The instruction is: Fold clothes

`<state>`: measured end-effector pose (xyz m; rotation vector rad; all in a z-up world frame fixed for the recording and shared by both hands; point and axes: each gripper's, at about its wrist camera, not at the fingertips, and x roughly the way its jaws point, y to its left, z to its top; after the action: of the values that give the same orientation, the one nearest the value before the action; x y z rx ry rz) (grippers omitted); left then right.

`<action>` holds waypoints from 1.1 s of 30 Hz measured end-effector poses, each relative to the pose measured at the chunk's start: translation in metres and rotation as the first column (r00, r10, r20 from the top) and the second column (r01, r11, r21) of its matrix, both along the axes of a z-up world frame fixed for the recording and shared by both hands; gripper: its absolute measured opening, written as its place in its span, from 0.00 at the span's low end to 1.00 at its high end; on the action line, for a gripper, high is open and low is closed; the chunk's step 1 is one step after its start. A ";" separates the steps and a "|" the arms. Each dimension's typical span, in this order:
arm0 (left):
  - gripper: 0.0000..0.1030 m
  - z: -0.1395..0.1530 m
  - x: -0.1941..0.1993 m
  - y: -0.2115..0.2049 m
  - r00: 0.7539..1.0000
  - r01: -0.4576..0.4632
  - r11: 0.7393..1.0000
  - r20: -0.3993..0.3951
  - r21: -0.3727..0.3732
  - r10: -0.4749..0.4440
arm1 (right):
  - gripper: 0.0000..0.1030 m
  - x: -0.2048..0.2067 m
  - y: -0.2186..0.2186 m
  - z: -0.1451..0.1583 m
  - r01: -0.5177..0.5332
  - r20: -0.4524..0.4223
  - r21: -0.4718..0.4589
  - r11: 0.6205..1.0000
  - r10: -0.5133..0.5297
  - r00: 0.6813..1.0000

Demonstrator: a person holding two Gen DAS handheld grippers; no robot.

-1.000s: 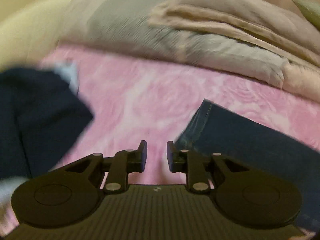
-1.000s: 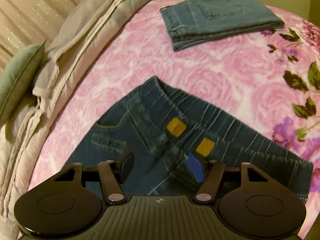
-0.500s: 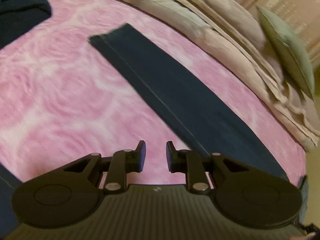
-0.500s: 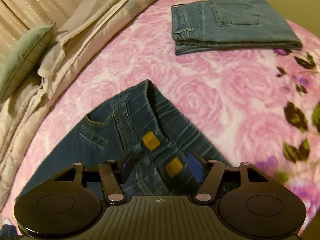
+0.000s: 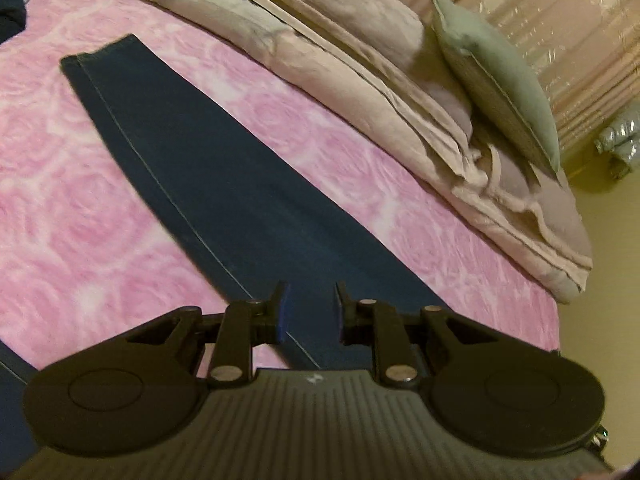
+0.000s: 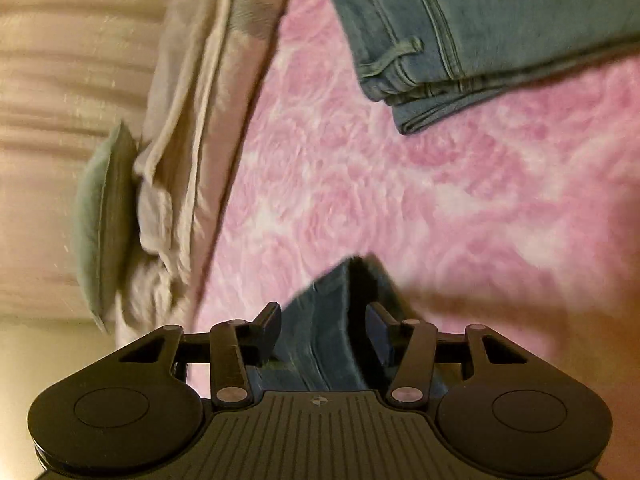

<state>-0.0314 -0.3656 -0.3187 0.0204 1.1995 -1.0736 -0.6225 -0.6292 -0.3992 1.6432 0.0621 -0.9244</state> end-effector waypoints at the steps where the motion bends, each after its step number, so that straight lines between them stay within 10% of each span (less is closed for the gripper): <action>1: 0.17 -0.001 -0.005 -0.002 1.000 0.002 1.000 -0.002 0.006 -0.002 | 0.50 0.000 -0.007 -0.008 0.005 0.018 0.023 1.000 -0.006 1.000; 6: 0.17 -0.006 -0.025 -0.012 1.000 0.004 0.999 -0.005 0.046 -0.004 | 0.50 0.008 -0.036 -0.046 -0.003 0.110 0.114 0.994 -0.009 0.994; 8: 0.17 -0.007 -0.028 -0.015 1.000 0.004 0.998 -0.004 0.061 -0.004 | 0.05 0.011 -0.042 -0.049 -0.024 0.101 0.103 0.994 0.013 0.995; 13: 0.17 -0.006 -0.036 -0.017 1.000 0.010 0.998 0.017 0.058 -0.011 | 0.01 0.011 -0.026 -0.001 -0.148 0.034 -0.285 0.947 0.164 0.986; 17: 0.17 -0.021 -0.045 -0.021 1.000 -0.002 0.994 -0.004 0.112 0.002 | 0.02 0.010 -0.031 -0.018 -0.177 -0.106 -0.235 0.956 0.155 0.982; 21: 0.17 -0.023 -0.057 -0.017 0.999 0.025 0.992 -0.026 0.126 -0.022 | 0.24 0.000 -0.032 -0.027 -0.142 -0.123 -0.178 0.974 0.121 0.985; 23: 0.17 -0.023 -0.060 -0.013 0.999 0.033 0.991 -0.034 0.133 -0.029 | 0.60 -0.008 -0.014 -0.002 -0.184 -0.145 -0.250 0.951 0.151 0.978; 33: 0.17 -0.022 -0.077 0.032 0.988 -0.004 0.988 -0.149 0.157 0.028 | 0.45 -0.011 0.088 0.003 -0.652 -0.278 -0.125 0.748 0.604 0.746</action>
<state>-0.1084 -0.3337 -0.3405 0.0517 1.4168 -0.9779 -0.6339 -0.5409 -0.3967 1.1751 0.6234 -0.5464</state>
